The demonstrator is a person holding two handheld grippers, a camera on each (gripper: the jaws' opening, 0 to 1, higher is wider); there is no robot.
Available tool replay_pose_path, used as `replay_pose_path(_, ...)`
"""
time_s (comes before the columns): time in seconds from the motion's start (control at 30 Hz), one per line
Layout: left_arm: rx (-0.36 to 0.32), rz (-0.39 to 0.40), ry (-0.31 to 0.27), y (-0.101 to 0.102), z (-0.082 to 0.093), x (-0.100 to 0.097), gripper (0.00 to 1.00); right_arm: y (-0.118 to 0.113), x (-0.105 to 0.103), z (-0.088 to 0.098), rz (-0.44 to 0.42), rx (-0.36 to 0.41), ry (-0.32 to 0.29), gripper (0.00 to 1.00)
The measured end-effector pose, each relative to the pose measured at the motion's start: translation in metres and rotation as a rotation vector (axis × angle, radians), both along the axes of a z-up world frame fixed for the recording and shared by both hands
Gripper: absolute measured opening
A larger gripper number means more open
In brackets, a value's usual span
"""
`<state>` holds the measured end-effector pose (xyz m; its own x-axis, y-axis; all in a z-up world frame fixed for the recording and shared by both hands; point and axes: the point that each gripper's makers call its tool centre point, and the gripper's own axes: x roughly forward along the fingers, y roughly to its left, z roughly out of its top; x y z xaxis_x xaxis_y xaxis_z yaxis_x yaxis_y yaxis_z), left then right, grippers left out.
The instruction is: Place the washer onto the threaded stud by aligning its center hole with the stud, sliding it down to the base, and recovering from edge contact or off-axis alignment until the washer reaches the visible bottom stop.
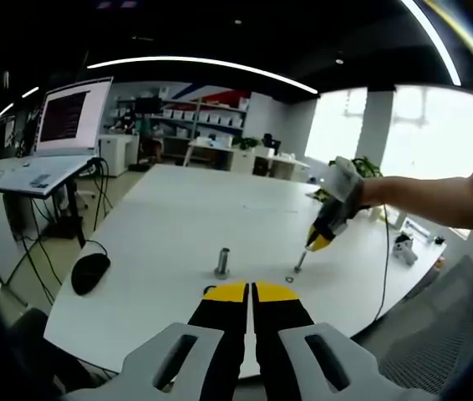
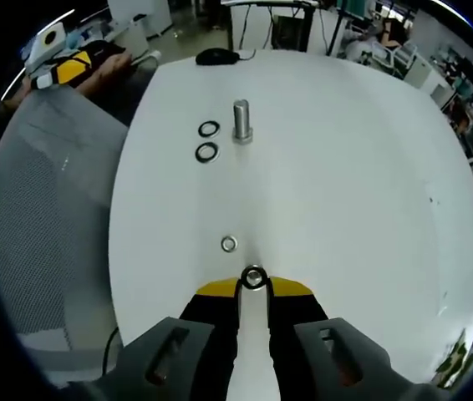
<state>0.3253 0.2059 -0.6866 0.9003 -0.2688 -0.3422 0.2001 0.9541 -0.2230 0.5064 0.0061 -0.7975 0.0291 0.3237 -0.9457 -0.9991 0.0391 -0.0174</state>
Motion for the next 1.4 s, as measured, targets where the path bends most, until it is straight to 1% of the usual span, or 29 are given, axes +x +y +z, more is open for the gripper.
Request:
replay_pose_path(0.33,-0.003,0.001,-0.006,0.0,0.001,0.0,0.0,-0.001,0.004,-0.006,0.005,-0.027,-0.016,0.14)
replay_pose_path(0.87,0.0,0.001,0.0,0.0,0.0,0.0,0.0,-0.001,0.003,-0.017,0.005,-0.041,-0.006,0.14)
replay_pose_path(1.0,-0.001,0.002,0.0,0.0,0.0,0.0,0.0,-0.001,0.004,-0.022,0.003,-0.045,-0.001,0.14)
replay_pose_path(1.03,-0.001,0.002,0.0,0.0,0.0,0.0,0.0,-0.002,0.005,-0.024,0.001,-0.049,-0.009,0.14)
replay_pose_path(1.4,-0.002,0.01,0.006,0.002,-0.001,0.0,0.0,-0.001,0.002,-0.039,0.005,-0.065,0.011,0.14)
